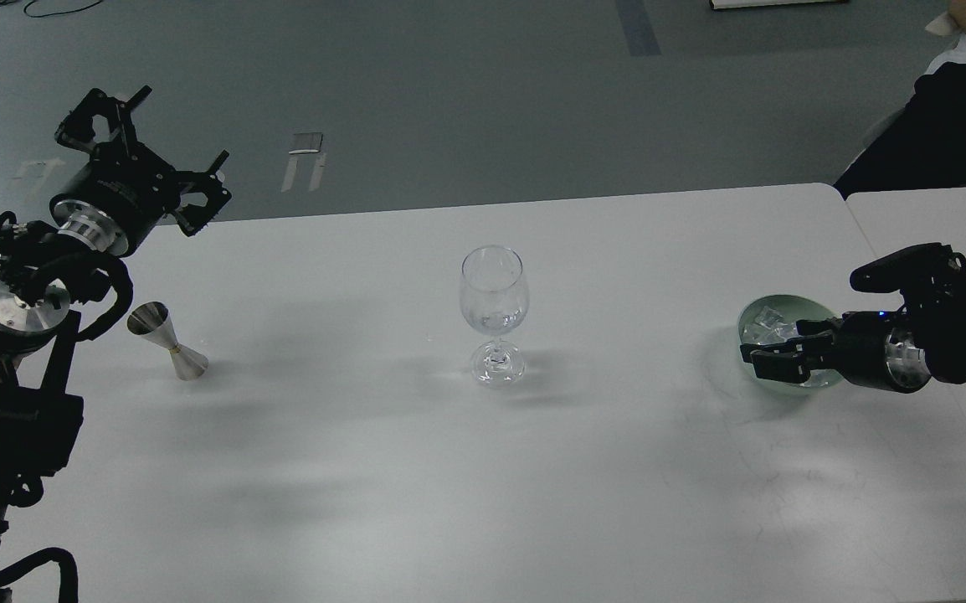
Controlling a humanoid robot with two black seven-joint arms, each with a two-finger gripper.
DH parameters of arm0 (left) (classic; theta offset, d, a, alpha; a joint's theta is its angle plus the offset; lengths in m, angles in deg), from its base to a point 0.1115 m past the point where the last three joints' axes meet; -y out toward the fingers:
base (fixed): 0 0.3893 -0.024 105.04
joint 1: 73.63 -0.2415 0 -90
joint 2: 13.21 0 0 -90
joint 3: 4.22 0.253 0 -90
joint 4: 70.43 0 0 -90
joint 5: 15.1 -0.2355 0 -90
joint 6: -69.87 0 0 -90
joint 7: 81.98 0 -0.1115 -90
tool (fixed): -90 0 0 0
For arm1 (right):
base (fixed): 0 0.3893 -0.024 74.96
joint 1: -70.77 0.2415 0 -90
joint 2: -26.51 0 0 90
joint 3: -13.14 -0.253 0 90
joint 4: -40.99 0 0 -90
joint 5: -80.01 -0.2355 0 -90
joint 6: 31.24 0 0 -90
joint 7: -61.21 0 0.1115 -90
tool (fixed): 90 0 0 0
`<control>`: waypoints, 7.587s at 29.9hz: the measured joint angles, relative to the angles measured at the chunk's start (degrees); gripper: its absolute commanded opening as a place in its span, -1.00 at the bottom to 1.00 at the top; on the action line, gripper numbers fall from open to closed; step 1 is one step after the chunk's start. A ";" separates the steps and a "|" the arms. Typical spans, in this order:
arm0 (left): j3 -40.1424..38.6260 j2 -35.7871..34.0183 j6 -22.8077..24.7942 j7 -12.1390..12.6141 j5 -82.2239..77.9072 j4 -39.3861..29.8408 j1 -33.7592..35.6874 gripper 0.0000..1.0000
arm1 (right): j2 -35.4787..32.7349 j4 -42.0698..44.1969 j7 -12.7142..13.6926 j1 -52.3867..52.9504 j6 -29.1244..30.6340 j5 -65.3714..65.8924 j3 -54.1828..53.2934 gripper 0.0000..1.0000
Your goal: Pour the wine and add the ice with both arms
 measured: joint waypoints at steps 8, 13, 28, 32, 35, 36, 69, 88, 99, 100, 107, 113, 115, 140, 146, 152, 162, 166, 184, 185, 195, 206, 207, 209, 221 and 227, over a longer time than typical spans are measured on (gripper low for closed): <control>-0.08 -0.21 0.00 0.10 0.00 -0.24 -0.40 0.96 | -0.79 -0.51 -0.10 0.16 0.00 -0.25 -2.03 0.82; -0.02 -0.12 0.00 0.11 0.00 -0.38 -0.60 0.96 | -1.33 -0.11 -0.10 -0.56 0.00 -0.25 -2.10 0.82; -0.15 0.31 0.79 0.01 0.00 -0.39 -2.17 0.96 | 0.21 2.30 0.99 -2.88 0.00 0.46 -2.12 0.65; -0.12 0.32 0.79 0.01 0.00 -0.39 -2.17 0.96 | 0.24 2.39 2.24 -2.86 0.00 0.46 -2.17 0.36; -0.09 0.36 0.79 0.01 0.00 -0.39 -2.17 0.96 | 0.24 2.39 3.34 -2.86 0.00 0.46 -2.17 0.21; -0.09 0.37 0.79 0.01 0.00 -0.38 -2.18 0.96 | 0.24 2.37 3.51 -2.89 0.00 0.46 -2.14 0.15; -0.18 -0.39 0.79 0.38 0.06 -0.55 -2.17 0.96 | -0.81 -1.09 3.04 -2.98 -0.67 -0.56 -11.14 -0.83; -0.88 -0.83 0.79 0.63 0.08 -2.22 -2.08 0.96 | 18.00 -13.82 5.54 -2.27 -0.43 -1.25 -22.40 -0.88; -1.24 -1.02 0.79 0.64 0.08 -2.24 -2.17 0.96 | 25.34 -14.83 7.55 1.41 -0.56 -0.08 -21.98 -0.91; -1.24 -0.98 0.79 0.64 0.08 -2.24 -2.18 0.96 | 26.10 -14.50 7.84 1.64 -0.56 0.85 -21.89 -0.91; -1.14 -0.69 0.79 0.64 0.08 -2.24 -2.49 0.96 | 30.56 -12.17 8.34 1.44 -0.61 8.02 -21.66 -0.91; -1.16 -0.67 0.79 0.64 0.08 -2.24 -2.59 0.96 | 32.30 -10.14 8.35 1.74 -0.63 11.08 -20.00 -0.91; -1.20 -0.66 0.81 0.56 0.08 -2.24 -2.66 0.96 | 32.87 -9.68 8.34 1.78 -0.63 11.67 -19.17 -0.91; -1.32 -1.13 2.25 0.46 0.08 -2.23 -3.87 0.96 | 34.31 -8.10 8.87 1.16 -0.68 12.15 -16.86 -0.89; -1.37 -1.18 2.37 0.46 0.08 -2.23 -3.93 0.96 | 34.64 -7.51 8.87 1.44 -0.69 12.15 -16.84 -0.88; -1.37 -1.14 2.37 0.38 0.09 -2.23 -3.93 0.96 | 35.04 -6.99 8.87 1.59 -0.72 12.14 -16.75 -0.87; -1.67 -1.10 2.44 0.29 0.09 -2.23 -4.02 0.96 | 37.15 -4.92 8.87 1.76 -0.68 12.14 -16.70 -0.65; -1.75 -1.10 2.47 0.27 0.09 -2.15 -4.02 0.96 | 37.32 -4.45 8.87 1.77 -0.68 12.14 -16.70 -0.53; -1.76 -1.31 2.79 0.37 0.09 -2.14 -4.02 0.96 | 37.66 -4.38 8.87 1.90 -0.75 11.86 -17.11 -0.22; -1.78 -1.33 2.79 0.39 0.09 -2.14 -4.02 0.96 | 37.65 -4.48 8.87 1.93 -0.80 11.85 -17.14 -0.21; -2.02 -1.63 2.73 0.55 0.09 -2.14 -4.02 0.96 | 37.39 -6.53 8.87 2.03 -0.89 11.70 -17.49 -0.13; -2.02 -1.93 2.72 0.64 0.09 -2.22 -4.02 0.96 | 40.48 -6.52 8.87 1.33 -4.83 11.07 -27.77 1.00; -2.02 -2.00 2.73 0.64 0.09 -2.23 -3.99 0.96 | 41.15 -6.42 8.86 1.31 -5.19 10.97 -29.13 1.00; -2.02 -2.05 2.73 0.64 0.09 -2.23 -3.97 0.96 | 42.02 -6.32 8.87 1.22 -5.68 10.12 -32.44 1.00; -1.84 -2.08 2.91 0.64 0.09 -2.22 -3.93 0.96 | 46.18 -4.71 8.31 1.06 -12.23 -25.83 -49.50 1.00; -2.29 -2.09 4.01 0.38 0.45 -2.21 -3.93 0.97 | 47.45 -1.49 8.23 1.14 -14.45 -44.74 -57.57 1.00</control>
